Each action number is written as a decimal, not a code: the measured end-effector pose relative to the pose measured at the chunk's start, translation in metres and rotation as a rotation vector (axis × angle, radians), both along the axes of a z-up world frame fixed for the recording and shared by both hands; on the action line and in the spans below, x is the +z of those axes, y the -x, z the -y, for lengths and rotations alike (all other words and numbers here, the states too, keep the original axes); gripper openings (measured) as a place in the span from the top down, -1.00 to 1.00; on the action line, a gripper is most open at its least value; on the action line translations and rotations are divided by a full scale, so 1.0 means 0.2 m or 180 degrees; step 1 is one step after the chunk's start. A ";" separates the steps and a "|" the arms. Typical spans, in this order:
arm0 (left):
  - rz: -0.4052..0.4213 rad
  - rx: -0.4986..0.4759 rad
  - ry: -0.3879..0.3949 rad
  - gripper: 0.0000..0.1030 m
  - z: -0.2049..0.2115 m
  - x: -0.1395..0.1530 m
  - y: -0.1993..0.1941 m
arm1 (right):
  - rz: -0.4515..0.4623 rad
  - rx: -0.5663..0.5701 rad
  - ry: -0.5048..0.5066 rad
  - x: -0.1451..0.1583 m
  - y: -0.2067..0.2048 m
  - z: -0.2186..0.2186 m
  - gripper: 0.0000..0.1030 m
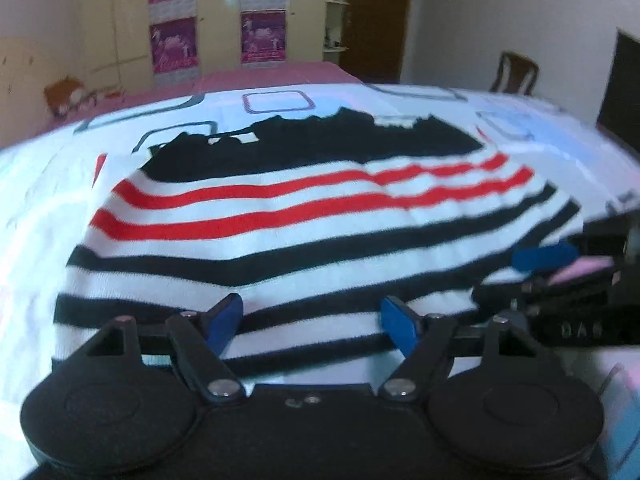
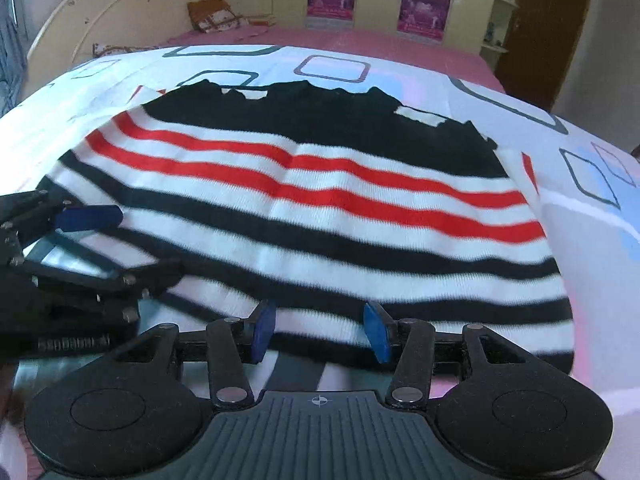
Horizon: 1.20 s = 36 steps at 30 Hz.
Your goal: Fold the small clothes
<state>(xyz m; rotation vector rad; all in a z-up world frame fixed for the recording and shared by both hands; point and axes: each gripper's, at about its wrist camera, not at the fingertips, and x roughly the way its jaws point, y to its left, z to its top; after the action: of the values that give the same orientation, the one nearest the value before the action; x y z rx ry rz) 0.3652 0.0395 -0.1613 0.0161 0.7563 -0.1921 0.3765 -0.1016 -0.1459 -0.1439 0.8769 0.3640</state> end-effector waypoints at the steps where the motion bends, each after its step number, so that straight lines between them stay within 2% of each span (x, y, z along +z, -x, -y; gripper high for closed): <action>1: 0.0007 0.0040 0.0084 -0.46 -0.03 0.01 0.00 | 0.0004 0.0014 -0.0031 0.00 -0.01 0.01 0.04; 3: 0.0036 0.0127 0.0085 -0.41 -0.08 0.03 0.01 | 0.0038 -0.0077 -0.0114 0.05 0.00 0.07 0.04; 5: 0.0071 0.0235 0.0089 -0.40 -0.17 0.05 0.01 | 0.0189 -0.0305 -0.0073 0.09 -0.02 0.19 0.04; 8: 0.0003 0.0454 -0.0213 -0.28 -0.30 0.03 0.04 | -0.0029 -0.0678 0.0147 0.04 -0.04 0.45 0.04; 9: 0.0012 0.0443 -0.0148 -0.26 -0.35 0.02 0.05 | -0.0144 -0.0721 0.0082 0.01 -0.04 0.54 0.04; 10: 0.0029 0.0431 -0.0048 -0.26 -0.37 0.03 0.06 | -0.0178 -0.0688 -0.0145 0.00 -0.01 0.61 0.04; 11: 0.0048 0.0433 0.0003 -0.26 -0.38 0.04 0.07 | -0.0209 -0.0617 -0.0146 0.00 0.01 0.62 0.04; 12: 0.0064 0.0434 0.0025 -0.26 -0.38 0.04 0.08 | -0.0200 -0.0574 -0.0016 0.00 0.02 0.61 0.04; 13: 0.0066 0.0438 0.0031 -0.26 -0.38 0.05 0.08 | -0.0054 -0.0622 0.0038 0.02 0.04 0.62 0.04; 14: 0.0054 0.0446 0.0034 -0.26 -0.38 0.04 0.08 | 0.0045 -0.0706 -0.0058 0.04 0.05 0.65 0.04; 16: 0.0053 0.0461 0.0040 -0.26 -0.37 0.04 0.08 | 0.0068 -0.0912 -0.0360 0.06 0.03 0.72 0.04; 19: 0.0034 0.0475 0.0101 -0.29 -0.39 0.04 0.07 | 0.0178 -0.0967 -0.0472 0.09 -0.04 0.75 0.04; 22: 0.0018 0.0469 0.0179 -0.29 -0.41 0.03 0.07 | -0.0109 -0.0883 -0.0727 0.06 -0.13 0.78 0.05; 23: 0.0013 0.0461 0.0196 -0.29 -0.41 0.03 0.07 | -0.0248 -0.0805 -0.0804 0.04 -0.15 0.79 0.34; 25: 0.0005 0.0427 0.0207 -0.29 -0.42 0.03 0.07 | -0.0351 -0.0700 -0.0751 0.02 -0.15 0.78 0.52; 26: 0.0007 0.0414 0.0199 -0.29 -0.42 0.03 0.07 | -0.0372 -0.0639 -0.0691 0.03 -0.14 0.78 0.78; 27: 0.0013 0.0410 0.0180 -0.29 -0.42 0.03 0.07 | -0.0384 -0.0615 -0.0565 0.03 -0.12 0.77 0.87; 32: 0.0020 0.0384 0.0022 -0.29 -0.39 0.02 0.07 | -0.0299 -0.0624 -0.0277 0.03 -0.06 0.70 0.87; 35: 0.0014 0.0440 0.0110 -0.29 -0.40 0.05 0.07 | -0.0200 -0.0712 -0.0127 0.04 -0.05 0.68 0.86; 36: 0.0034 0.0464 0.0141 -0.34 -0.40 0.07 0.08 | -0.0068 -0.0824 -0.0043 0.05 -0.04 0.69 0.77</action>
<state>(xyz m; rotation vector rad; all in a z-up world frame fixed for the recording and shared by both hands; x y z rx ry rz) 0.3486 0.1187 -0.1474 -0.0796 0.7393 -0.0700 0.3841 -0.2397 -0.1362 -0.0132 0.9018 0.1299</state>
